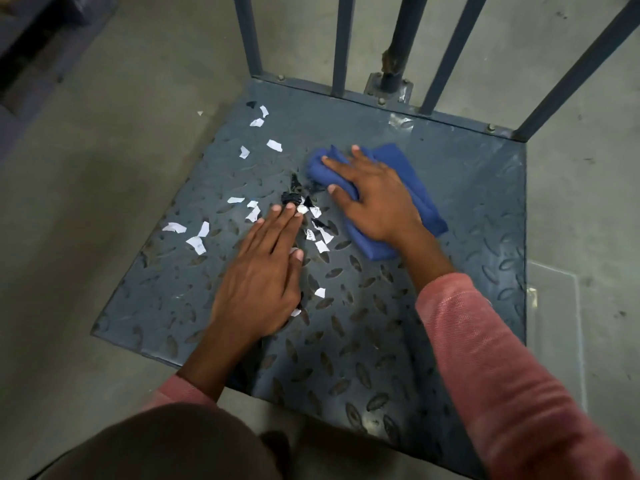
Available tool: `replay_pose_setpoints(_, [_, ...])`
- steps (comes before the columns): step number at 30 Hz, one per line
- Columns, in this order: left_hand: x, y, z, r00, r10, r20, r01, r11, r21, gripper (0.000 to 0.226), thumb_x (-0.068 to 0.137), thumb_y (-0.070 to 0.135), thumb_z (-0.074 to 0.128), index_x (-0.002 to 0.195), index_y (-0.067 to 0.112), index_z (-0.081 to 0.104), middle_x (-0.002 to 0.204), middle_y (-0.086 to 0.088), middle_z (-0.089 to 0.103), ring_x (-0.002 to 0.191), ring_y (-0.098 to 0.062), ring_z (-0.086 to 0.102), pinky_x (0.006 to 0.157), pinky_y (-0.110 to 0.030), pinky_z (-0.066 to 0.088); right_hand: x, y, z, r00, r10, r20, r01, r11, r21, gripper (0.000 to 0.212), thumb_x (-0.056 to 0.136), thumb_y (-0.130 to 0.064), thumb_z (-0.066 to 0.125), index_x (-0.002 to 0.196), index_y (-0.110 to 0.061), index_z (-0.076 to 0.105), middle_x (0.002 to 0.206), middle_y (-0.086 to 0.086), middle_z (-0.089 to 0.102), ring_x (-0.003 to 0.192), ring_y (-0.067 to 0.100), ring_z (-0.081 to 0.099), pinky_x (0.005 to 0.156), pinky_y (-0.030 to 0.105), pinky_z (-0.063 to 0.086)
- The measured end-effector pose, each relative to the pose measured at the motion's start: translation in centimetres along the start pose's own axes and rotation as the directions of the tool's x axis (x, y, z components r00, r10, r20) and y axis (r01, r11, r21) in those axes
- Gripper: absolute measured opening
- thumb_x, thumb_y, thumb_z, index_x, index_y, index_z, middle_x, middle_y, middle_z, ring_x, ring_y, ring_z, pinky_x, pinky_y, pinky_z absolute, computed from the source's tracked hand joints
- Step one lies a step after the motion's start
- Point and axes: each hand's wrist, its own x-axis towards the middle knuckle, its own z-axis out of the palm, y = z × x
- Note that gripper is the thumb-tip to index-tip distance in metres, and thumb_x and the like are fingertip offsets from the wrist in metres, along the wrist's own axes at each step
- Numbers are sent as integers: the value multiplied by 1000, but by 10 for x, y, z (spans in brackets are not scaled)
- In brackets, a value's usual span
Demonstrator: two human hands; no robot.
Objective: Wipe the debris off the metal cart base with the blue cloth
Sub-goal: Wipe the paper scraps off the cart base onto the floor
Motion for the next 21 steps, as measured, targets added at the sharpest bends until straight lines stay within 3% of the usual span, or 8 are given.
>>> replay_pose_setpoints(3, [1, 1, 0, 1000, -4, -2, 4, 1000, 5, 58, 108, 30, 29, 162, 8, 33, 171, -4, 29, 161, -16, 17, 132, -39, 16, -6, -1, 2, 991, 106, -81, -102, 993, 52, 52, 97, -39, 45, 150, -38, 46, 158, 1, 45, 153, 19, 27, 121, 49, 27])
replay_pose_setpoints(8, [-1, -1, 0, 1000, -1, 5, 1, 1000, 8, 57, 109, 28, 30, 162, 8, 33, 171, -6, 29, 161, -18, 18, 131, -43, 19, -28, -16, 8, 999, 27, -46, -27, 999, 19, 51, 101, -35, 48, 152, -37, 43, 160, -2, 41, 154, 18, 23, 122, 45, 22])
replay_pose_setpoints(16, [1, 4, -6, 999, 3, 45, -7, 995, 103, 61, 106, 29, 24, 166, 17, 24, 172, -6, 27, 159, -23, 22, 130, -44, 19, -48, -24, 9, 997, 56, -53, -56, 998, -1, 52, 102, -37, 46, 154, -39, 39, 162, -5, 37, 155, 15, 19, 124, 41, 17])
replay_pose_setpoints(21, [7, 6, -6, 998, -9, 67, -1, 988, 152, 65, 100, 33, 27, 163, 19, 35, 166, -10, 36, 151, -30, 36, 125, -48, 27, -53, -25, 7, 998, 50, -41, -50, 999, -6, 52, 102, -38, 44, 154, -37, 40, 161, -4, 39, 155, 17, 21, 124, 44, 19])
